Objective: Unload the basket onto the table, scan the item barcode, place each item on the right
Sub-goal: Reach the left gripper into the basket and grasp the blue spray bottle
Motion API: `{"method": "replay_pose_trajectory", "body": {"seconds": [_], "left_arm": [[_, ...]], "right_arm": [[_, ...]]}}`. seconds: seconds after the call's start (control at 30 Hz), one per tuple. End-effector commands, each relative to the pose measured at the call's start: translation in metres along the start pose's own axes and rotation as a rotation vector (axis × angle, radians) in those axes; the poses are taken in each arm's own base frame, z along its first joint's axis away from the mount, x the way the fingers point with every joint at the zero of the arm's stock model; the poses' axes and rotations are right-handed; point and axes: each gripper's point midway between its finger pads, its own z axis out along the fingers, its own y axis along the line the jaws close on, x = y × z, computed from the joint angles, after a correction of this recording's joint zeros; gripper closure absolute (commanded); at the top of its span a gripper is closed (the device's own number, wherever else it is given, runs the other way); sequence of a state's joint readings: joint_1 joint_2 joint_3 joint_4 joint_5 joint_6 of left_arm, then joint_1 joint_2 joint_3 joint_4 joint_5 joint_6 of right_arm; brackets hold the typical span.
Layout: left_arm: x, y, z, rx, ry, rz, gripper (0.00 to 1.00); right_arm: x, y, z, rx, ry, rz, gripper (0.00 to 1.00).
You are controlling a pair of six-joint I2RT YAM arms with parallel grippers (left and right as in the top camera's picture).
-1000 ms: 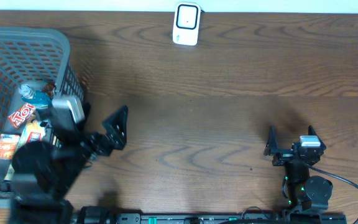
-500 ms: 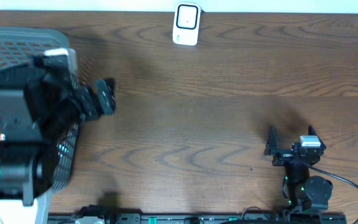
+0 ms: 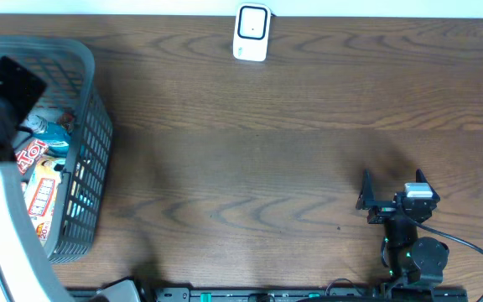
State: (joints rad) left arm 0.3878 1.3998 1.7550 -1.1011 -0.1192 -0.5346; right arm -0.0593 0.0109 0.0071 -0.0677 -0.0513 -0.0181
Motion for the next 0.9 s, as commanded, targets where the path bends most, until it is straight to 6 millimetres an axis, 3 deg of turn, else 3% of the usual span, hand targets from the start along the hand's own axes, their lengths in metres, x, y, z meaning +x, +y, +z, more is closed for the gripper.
{"method": "replay_pose_trajectory", "body": {"seconds": [0.0,0.17,0.4,0.6,0.87], "left_arm": [[0.000,0.020,0.038,-0.114,0.061,-0.077,0.02],[0.016,0.026,0.088,-0.196,0.169,-0.061,0.02],[0.044,0.035,0.138,-0.282,0.291,-0.061,0.02],[0.072,0.046,0.168,-0.354,0.379,-0.098,0.02],[0.107,0.041,0.197,-0.343,0.523,-0.127,0.02]], "right_arm": [[0.001,0.001,0.000,-0.003,0.000,0.010,0.01],[0.001,0.001,0.000,-0.004,0.000,0.010,0.01],[0.001,0.001,0.000,-0.003,0.000,0.010,0.01],[0.001,0.001,0.000,-0.004,0.000,0.010,0.01],[0.001,0.001,0.000,-0.004,0.000,0.010,0.01]]}}
